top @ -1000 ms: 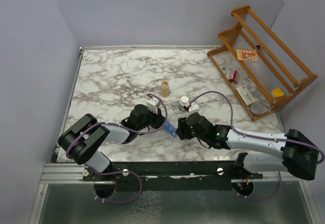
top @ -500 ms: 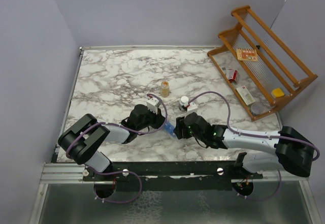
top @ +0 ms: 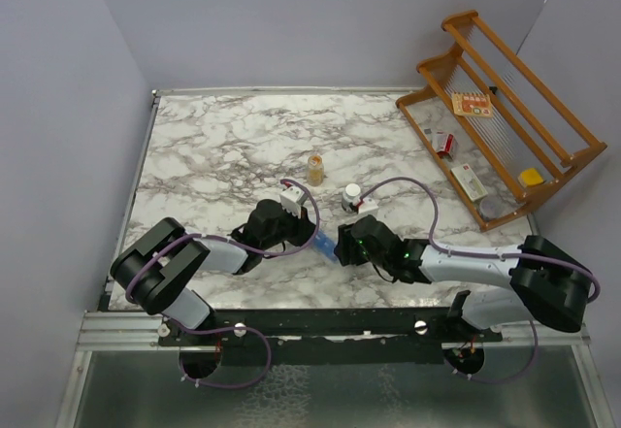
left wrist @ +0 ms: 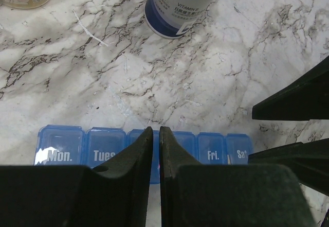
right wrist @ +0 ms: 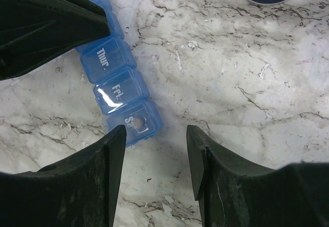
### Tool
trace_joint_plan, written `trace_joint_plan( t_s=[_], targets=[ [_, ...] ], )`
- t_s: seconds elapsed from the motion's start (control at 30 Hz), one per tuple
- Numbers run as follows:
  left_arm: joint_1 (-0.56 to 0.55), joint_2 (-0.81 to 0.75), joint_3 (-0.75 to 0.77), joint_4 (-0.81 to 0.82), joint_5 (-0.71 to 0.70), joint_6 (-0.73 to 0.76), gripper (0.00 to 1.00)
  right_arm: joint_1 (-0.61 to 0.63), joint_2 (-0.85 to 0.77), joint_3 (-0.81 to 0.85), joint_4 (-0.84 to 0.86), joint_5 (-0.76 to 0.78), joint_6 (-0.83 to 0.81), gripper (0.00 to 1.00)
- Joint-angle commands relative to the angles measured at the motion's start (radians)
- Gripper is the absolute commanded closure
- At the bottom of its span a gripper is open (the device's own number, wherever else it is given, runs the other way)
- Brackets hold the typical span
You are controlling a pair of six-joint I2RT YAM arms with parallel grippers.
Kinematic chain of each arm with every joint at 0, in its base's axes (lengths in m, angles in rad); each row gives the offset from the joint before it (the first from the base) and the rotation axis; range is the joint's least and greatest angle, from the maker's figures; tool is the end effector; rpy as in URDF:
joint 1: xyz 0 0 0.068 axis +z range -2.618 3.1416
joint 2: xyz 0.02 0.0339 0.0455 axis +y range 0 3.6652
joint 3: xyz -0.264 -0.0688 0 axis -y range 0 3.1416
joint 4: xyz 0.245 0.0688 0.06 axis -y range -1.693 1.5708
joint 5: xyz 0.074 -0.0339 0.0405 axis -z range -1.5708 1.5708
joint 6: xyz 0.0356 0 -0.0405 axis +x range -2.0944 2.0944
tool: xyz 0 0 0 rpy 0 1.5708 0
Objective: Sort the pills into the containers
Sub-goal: Pick up the pill container at the center of the board.
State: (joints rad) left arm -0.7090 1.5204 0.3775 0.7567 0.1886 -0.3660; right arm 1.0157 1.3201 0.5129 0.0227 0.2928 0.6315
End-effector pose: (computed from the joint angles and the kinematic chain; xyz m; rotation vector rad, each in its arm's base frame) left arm 0.1960 -0.1769 0.1381 0.4793 2.0015 -0.8745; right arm 0.1372 0.2018 0.1574 -0.3089 2.3439 0.4815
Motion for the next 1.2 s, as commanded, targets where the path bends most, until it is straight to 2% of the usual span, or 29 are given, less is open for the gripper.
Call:
trace_joint_plan(
  t_s=[0.0,1.17],
  targets=[
    [-0.003,-0.02,-0.004,-0.008,-0.02,-0.002,0.87,-0.005,0.019,-0.007,0.077,-0.034,-0.01,0.5],
    [-0.003,0.013,0.024,-0.007,-0.016,-0.004,0.87,-0.005,0.069,-0.02,0.092,-0.2,-0.055,0.51]
  ],
)
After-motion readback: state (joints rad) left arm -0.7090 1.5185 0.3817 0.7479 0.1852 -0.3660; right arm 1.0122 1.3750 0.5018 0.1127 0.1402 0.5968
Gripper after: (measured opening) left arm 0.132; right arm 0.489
